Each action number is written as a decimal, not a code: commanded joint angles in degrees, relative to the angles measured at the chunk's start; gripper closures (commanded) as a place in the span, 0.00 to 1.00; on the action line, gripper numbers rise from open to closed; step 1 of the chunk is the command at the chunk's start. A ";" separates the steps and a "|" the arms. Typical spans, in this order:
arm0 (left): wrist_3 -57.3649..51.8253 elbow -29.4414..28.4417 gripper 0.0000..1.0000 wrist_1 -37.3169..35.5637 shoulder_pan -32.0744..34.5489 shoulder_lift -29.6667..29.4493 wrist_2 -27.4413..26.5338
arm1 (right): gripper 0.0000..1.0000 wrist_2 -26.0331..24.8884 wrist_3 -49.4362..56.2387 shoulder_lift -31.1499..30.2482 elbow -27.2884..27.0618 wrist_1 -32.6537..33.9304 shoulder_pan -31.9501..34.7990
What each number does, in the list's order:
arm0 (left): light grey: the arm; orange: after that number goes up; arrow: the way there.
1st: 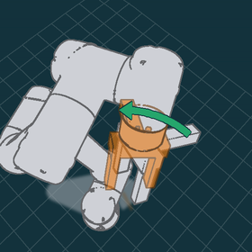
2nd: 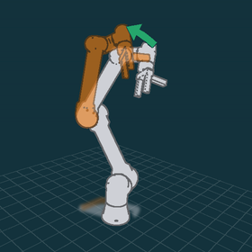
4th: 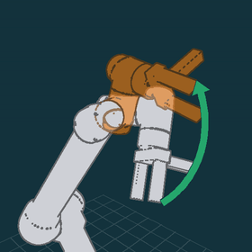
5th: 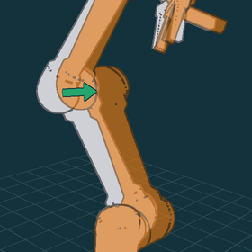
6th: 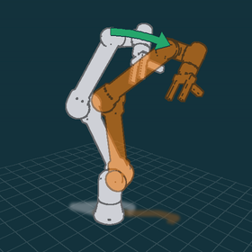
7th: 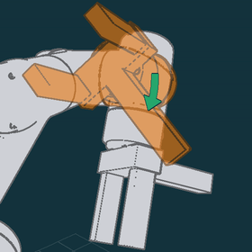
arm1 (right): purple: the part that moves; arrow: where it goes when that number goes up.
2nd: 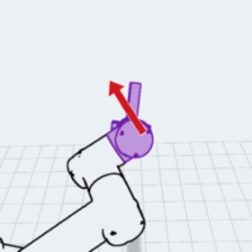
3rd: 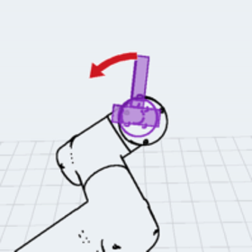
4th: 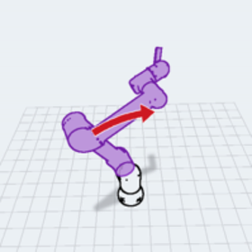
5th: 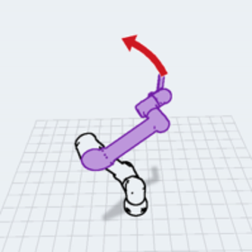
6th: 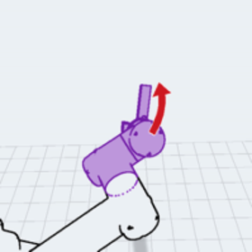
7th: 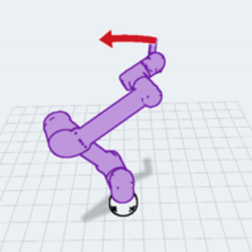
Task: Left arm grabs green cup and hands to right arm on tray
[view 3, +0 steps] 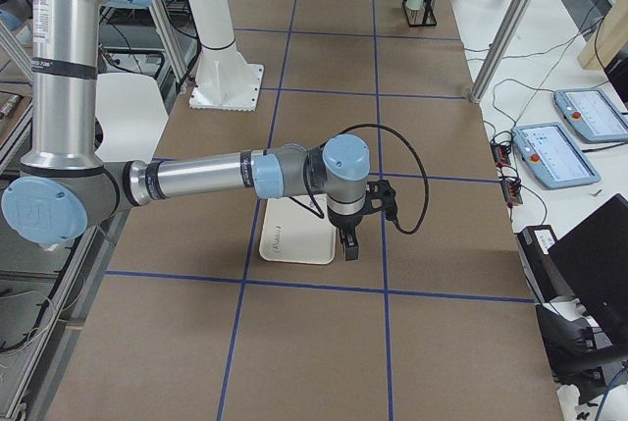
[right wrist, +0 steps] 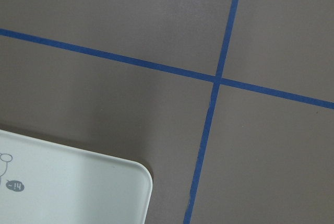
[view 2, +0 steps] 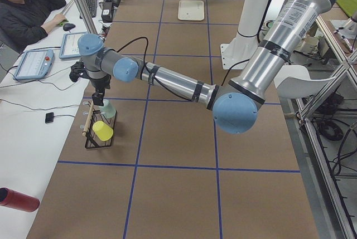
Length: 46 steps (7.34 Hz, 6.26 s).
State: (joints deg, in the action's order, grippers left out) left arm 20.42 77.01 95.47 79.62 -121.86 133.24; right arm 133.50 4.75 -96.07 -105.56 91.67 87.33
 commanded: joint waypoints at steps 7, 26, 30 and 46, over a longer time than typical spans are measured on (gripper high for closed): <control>3.75 -21.11 0.00 9.12 -7.90 -11.03 -7.56 | 0.00 0.00 0.00 0.00 0.00 0.00 -0.23; 3.04 -21.29 0.14 9.39 -9.92 -9.36 -8.52 | 0.00 -0.09 0.00 0.00 0.00 0.00 -0.23; 3.13 -21.20 0.14 9.39 -10.01 -9.45 -8.52 | 0.00 -0.09 0.00 0.00 0.00 0.00 -0.23; 3.22 -4.89 0.78 2.74 -3.42 -4.44 -0.88 | 0.00 0.00 0.00 0.00 -0.09 -0.09 -0.23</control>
State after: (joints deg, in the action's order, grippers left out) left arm 23.64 68.29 101.67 75.16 -126.72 132.04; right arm 133.51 4.75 -96.07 -105.64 91.58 87.10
